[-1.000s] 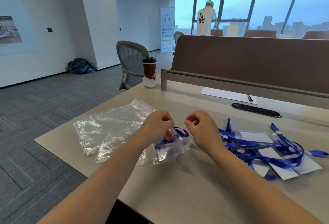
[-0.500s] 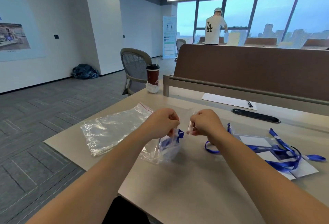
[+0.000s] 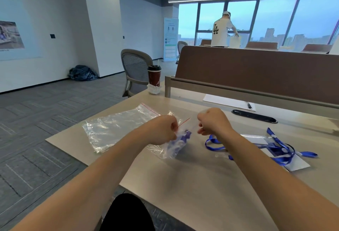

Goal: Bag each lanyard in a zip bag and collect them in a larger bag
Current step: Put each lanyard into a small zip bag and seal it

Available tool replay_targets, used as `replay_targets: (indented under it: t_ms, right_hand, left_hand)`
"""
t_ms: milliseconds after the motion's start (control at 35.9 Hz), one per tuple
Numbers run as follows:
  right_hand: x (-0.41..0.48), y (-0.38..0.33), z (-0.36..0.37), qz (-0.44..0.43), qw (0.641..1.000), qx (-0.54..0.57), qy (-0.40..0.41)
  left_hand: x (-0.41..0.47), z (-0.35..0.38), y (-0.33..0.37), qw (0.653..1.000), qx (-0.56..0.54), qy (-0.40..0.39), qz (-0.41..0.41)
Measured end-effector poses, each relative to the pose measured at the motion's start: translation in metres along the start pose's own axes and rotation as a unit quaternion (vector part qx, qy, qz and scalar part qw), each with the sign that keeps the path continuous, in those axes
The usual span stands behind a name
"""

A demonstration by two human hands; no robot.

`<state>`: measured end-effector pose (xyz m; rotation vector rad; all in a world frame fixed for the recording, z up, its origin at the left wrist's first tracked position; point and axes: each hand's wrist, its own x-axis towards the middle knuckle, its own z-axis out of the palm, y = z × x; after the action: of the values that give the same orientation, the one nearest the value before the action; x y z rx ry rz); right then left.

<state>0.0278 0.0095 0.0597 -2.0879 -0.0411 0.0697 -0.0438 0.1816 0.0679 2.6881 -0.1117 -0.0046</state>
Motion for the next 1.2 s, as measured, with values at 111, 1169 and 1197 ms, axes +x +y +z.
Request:
replay_targets:
  t_ms: [111,1169,1197]
  right_hand:
    - [-0.009,0.003,0.006,-0.143,0.971,-0.172,0.085]
    - [-0.014,-0.031,0.001,-0.226,0.924,-0.269,-0.155]
    - [-0.013,-0.032,0.001,-0.225,0.922,-0.274,-0.158]
  left_hand:
    - [0.000,-0.001,-0.006,0.999,0.010,0.052,0.006]
    - [-0.008,0.008,-0.074,0.855,-0.456,0.223,-0.102]
    - [-0.008,0.009,-0.075,0.853,-0.459,0.227,-0.100]
